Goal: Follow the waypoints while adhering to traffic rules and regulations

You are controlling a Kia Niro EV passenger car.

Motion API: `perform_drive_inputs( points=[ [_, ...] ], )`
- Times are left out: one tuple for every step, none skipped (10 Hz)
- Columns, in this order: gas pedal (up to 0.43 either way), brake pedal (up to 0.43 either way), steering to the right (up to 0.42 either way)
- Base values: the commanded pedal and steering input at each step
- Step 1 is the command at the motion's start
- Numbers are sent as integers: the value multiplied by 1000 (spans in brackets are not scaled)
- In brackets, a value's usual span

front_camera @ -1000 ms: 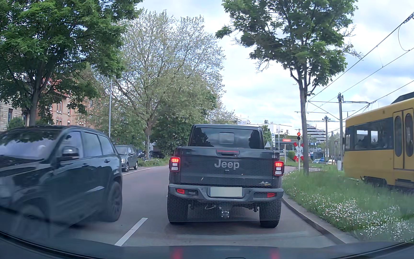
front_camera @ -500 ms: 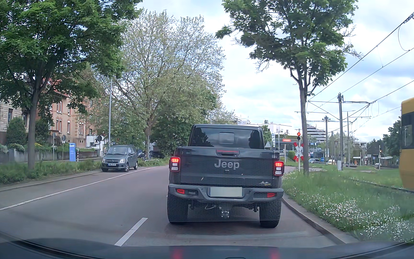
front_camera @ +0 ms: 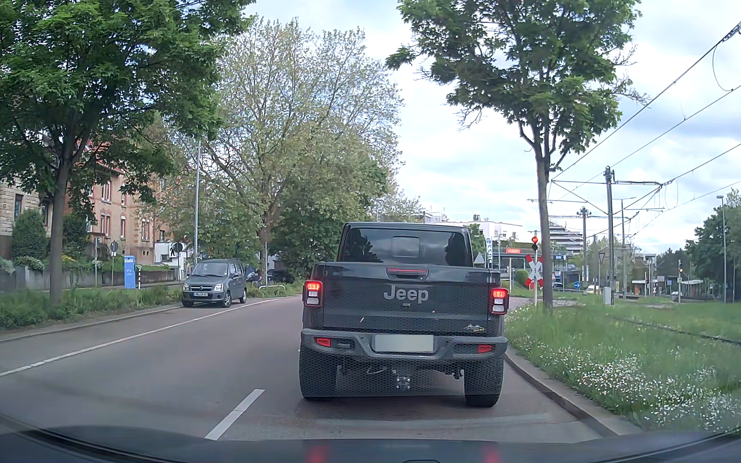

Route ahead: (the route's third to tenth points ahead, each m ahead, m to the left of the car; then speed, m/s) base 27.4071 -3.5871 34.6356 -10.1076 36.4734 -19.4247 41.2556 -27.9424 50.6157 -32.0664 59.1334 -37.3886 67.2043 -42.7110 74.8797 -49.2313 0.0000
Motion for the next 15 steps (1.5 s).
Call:
perform_drive_inputs(
  points=[
    [0, 0, -13],
    [0, 0, -13],
    [0, 0, -13],
    [0, 0, -13],
    [0, 0, -13],
    [0, 0, -13],
    [0, 0, -13],
    [0, 0, -13],
    [0, 0, -13],
    [0, 0, -13],
    [0, 0, -13],
    [0, 0, -13],
    [0, 0, -13],
    [0, 0, -12],
    [0, 0, -13]
  ],
)
